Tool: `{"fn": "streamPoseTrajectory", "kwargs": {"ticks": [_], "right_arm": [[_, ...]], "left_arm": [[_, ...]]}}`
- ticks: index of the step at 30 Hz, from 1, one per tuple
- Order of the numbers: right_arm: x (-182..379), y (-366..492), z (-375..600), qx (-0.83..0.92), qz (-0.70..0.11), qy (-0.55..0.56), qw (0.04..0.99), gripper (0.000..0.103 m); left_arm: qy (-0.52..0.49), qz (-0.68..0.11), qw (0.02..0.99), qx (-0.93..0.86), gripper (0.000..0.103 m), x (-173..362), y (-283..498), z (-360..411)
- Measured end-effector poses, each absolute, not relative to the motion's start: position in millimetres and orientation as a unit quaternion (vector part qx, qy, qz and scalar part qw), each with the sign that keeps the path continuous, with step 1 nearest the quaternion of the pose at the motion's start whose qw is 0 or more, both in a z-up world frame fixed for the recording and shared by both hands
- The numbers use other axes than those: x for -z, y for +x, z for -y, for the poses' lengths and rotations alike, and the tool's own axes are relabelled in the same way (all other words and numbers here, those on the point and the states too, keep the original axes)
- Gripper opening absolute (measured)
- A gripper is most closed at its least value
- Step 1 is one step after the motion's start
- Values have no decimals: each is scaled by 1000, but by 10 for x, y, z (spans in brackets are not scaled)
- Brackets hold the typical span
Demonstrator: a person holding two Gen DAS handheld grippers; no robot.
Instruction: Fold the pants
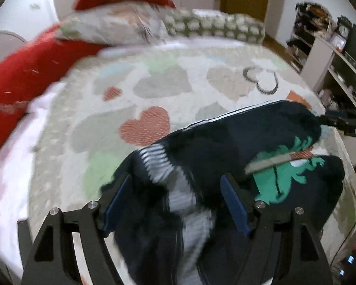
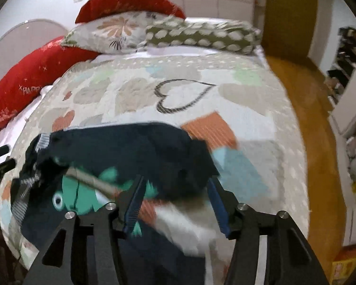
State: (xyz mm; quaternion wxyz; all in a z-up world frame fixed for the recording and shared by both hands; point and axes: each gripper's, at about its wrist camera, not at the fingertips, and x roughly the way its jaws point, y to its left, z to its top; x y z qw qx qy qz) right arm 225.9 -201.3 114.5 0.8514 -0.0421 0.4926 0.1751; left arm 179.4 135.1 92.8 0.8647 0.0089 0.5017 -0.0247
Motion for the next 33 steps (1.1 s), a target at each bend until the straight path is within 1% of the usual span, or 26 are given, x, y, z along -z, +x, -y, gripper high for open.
{"fn": "streamPoseTrajectory", "kwargs": {"ticks": [4, 7, 8, 10, 12, 13, 14, 15, 16, 17, 18, 19, 22, 25, 31, 33], "right_arm": [[-980, 2744, 1803, -177, -516, -59, 836, 64], [-820, 3015, 1656, -180, -527, -79, 827, 64], [-762, 3088, 1603, -185, -532, -84, 822, 64], [-635, 3213, 1505, -197, -543, -87, 811, 64], [-504, 3307, 1421, -201, -551, -94, 804, 64], [-470, 3319, 1387, -201, -551, -99, 804, 66], [-462, 3308, 1340, -204, -545, -106, 807, 66], [-463, 3295, 1308, -214, -542, -108, 805, 62], [-464, 3275, 1278, -223, -542, -110, 803, 55], [-473, 3244, 1249, -230, -541, -115, 801, 30], [-489, 3211, 1219, -243, -544, -115, 795, 9], [-498, 3187, 1198, -253, -548, -110, 790, 7], [-613, 3049, 1132, -258, -536, -122, 795, 6], [-794, 2877, 1154, -256, -515, -126, 808, 5], [-1286, 2370, 1319, -258, -470, -116, 836, 5], [-1406, 2111, 1368, -269, -458, -115, 840, 6]], "left_arm": [[-33, -538, 840, 58, 76, -623, 2293, -1496], [-44, -558, 823, 96, 76, -446, 2490, -1545], [-40, -564, 819, 102, 76, -379, 2561, -1548], [-29, -579, 807, 111, 82, -241, 2664, -1515], [-3, -583, 805, 108, 83, -166, 2688, -1422], [10, -583, 806, 107, 83, -157, 2693, -1381], [38, -585, 804, 102, 83, -152, 2688, -1300], [44, -583, 805, 102, 70, -164, 2682, -1271], [46, -577, 808, 108, 44, -197, 2660, -1232], [53, -571, 812, 108, 32, -244, 2624, -1180], [57, -570, 813, 105, 6, -267, 2610, -1150], [63, -567, 815, 103, 7, -315, 2566, -1094], [88, -548, 827, 84, 6, -437, 2413, -986], [96, -519, 847, 66, 6, -680, 2170, -961], [78, -460, 883, 51, 6, -1235, 1561, -1056], [69, -443, 892, 49, 6, -1319, 1299, -1065]]}}
